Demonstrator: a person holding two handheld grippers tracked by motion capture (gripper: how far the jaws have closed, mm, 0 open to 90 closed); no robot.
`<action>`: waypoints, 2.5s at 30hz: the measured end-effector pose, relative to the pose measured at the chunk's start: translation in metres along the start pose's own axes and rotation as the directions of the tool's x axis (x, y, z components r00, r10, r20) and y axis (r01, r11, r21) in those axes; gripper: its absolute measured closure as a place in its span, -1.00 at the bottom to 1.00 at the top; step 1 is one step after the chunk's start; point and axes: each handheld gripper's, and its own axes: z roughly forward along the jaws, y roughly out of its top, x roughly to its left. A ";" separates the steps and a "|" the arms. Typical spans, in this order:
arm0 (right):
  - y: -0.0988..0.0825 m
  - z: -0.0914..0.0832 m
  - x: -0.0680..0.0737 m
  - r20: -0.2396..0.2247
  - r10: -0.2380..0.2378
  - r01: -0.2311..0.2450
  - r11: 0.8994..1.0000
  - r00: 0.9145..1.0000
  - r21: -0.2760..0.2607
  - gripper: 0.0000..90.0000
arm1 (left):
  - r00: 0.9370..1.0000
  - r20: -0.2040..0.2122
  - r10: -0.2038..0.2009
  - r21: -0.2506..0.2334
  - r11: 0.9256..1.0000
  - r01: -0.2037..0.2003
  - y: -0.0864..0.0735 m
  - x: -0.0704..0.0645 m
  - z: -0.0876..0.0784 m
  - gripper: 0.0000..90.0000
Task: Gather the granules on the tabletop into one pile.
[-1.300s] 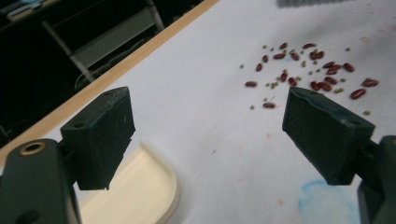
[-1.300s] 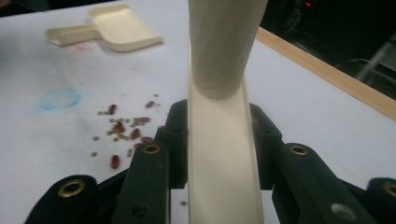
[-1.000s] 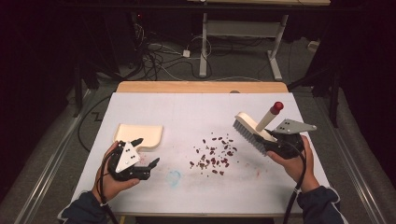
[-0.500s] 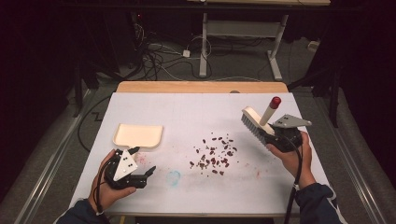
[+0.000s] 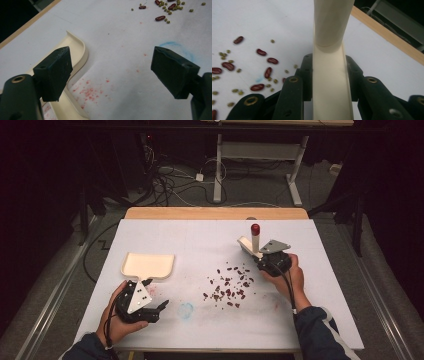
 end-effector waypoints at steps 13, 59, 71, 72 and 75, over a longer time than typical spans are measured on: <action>0.015 0.009 0.038 -0.136 -0.096 0.087 0.994 0.986 -0.074 0.49 | 1.000 0.023 0.014 0.013 1.000 -0.015 -0.001 -0.002 0.001 -0.64; 0.022 -0.078 0.099 -0.477 -0.052 -0.026 0.987 0.877 -0.156 0.50 | 0.997 -0.081 -0.011 -0.034 0.999 0.009 -0.003 0.010 -0.018 -0.64; 0.014 -0.049 0.137 -0.507 0.013 -0.060 0.995 0.862 -0.077 0.50 | 0.997 -0.067 -0.024 -0.024 0.999 0.022 -0.005 0.010 -0.015 -0.64; 0.014 -0.047 0.133 -0.488 0.018 -0.061 0.995 0.873 -0.073 0.50 | 0.998 -0.059 -0.013 -0.015 1.000 0.013 -0.005 0.009 -0.013 -0.64; 0.009 -0.041 0.119 -0.471 0.061 -0.096 0.994 0.880 -0.051 0.49 | 0.999 -0.052 -0.007 -0.013 1.000 0.007 -0.004 0.007 -0.012 -0.64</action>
